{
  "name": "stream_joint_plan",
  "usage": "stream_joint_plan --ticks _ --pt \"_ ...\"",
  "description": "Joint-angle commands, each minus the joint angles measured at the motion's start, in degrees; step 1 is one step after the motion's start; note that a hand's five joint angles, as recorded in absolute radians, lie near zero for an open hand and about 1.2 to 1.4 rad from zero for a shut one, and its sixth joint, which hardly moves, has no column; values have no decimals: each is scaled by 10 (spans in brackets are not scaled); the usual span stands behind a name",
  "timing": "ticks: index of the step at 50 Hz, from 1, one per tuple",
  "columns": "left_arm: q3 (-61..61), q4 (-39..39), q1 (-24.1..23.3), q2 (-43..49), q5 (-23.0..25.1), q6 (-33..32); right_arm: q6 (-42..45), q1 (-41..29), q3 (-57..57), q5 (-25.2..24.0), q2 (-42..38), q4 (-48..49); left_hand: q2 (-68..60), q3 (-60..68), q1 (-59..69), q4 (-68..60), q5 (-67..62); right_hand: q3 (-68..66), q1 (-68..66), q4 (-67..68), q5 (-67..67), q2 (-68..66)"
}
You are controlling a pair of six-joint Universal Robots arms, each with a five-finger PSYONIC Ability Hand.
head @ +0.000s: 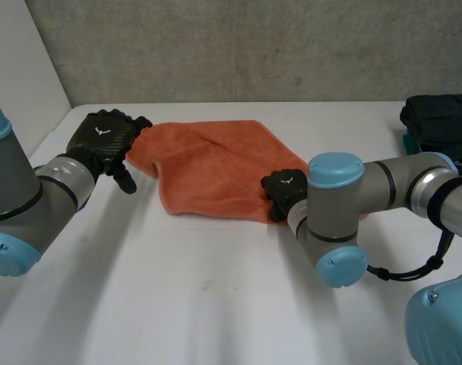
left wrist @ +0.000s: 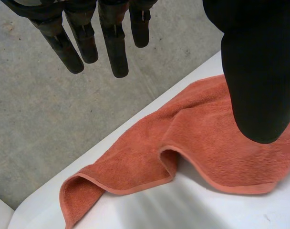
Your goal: Fold the laundry.
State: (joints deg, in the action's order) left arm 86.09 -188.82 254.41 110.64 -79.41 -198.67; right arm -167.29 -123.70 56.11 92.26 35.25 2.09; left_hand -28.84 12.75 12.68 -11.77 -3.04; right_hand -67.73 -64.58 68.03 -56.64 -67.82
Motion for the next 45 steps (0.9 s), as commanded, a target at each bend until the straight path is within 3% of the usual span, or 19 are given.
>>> stream_joint_plan --ticks 1,10,15,24,34,45 --pt "-7 -5 4 5 -4 -2 -8 0 39 -1 93 12 188 -27 -27 18 30 -123 -154 120 -134 -122" --pt "-80 -2 40 74 -4 -1 30 -15 78 -31 261 20 188 -27 -27 18 30 -123 -154 120 -134 -122" --pt "-135 44 50 143 0 1 36 -20 68 -52 325 16 188 -27 -27 18 30 -123 -154 120 -134 -122" --pt "-178 169 34 201 24 31 41 -45 -5 -50 340 -14 188 -27 -27 18 30 -123 -154 120 -134 -122" --pt "-180 128 26 209 -33 68 7 -84 -91 -46 349 -68 188 -27 -27 18 30 -123 -154 120 -134 -122" --pt "-175 133 -6 220 -45 0 -23 -105 -135 -29 366 -75 188 -27 -27 18 30 -123 -154 120 -134 -122"
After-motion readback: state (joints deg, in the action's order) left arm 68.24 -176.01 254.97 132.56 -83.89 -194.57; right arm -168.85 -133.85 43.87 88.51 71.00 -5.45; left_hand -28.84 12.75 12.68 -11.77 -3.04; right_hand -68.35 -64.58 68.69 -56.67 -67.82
